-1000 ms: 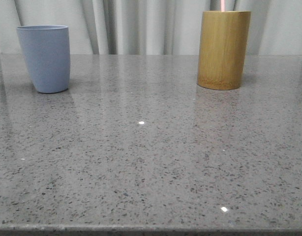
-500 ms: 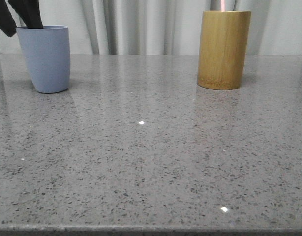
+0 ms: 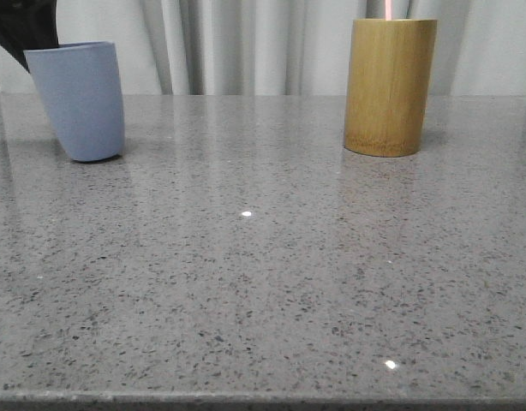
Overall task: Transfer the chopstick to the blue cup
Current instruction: 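Grip the blue cup rim with the left gripper and slide it toward the bamboo holder, then release the blue cup and lift the left gripper away, then reach the right gripper over the bamboo holder and grasp the pink stick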
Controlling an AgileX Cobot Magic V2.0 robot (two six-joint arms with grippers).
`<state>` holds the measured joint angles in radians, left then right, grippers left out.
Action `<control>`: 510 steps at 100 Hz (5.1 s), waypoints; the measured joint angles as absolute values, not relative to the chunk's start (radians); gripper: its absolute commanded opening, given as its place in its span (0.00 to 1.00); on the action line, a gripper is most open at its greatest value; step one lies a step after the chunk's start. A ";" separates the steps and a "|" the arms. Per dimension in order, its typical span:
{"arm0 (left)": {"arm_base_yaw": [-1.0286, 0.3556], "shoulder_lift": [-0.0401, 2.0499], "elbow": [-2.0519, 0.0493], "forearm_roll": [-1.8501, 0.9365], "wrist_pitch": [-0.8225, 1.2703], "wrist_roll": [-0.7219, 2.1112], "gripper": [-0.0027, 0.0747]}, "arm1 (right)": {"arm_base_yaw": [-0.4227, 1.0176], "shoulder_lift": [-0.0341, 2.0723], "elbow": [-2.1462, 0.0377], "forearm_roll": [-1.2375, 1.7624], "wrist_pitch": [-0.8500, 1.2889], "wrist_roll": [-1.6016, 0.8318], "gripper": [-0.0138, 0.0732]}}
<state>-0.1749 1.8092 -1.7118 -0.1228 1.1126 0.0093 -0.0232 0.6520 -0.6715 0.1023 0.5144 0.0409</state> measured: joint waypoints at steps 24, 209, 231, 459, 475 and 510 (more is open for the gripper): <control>-0.186 1.811 -1.751 -0.163 1.117 0.011 0.01 | -0.023 0.652 -0.672 0.102 0.514 0.041 0.47; -0.455 2.069 -2.214 -0.165 1.168 0.015 0.38 | -0.023 0.652 -0.672 0.102 0.514 0.041 0.47; -0.433 2.054 -2.220 -0.089 1.247 -0.031 0.38 | -0.023 0.652 -0.672 0.102 0.514 0.041 0.47; -0.124 0.808 -0.869 0.031 0.752 -0.050 0.38 | 0.200 1.294 -1.322 0.104 0.560 0.038 0.50; -0.124 0.808 -0.869 0.032 0.750 -0.050 0.38 | 0.201 1.381 -1.407 0.104 0.570 0.038 0.55; -0.124 0.808 -0.869 0.033 0.748 -0.052 0.38 | 0.210 1.553 -1.560 0.104 0.594 0.038 0.55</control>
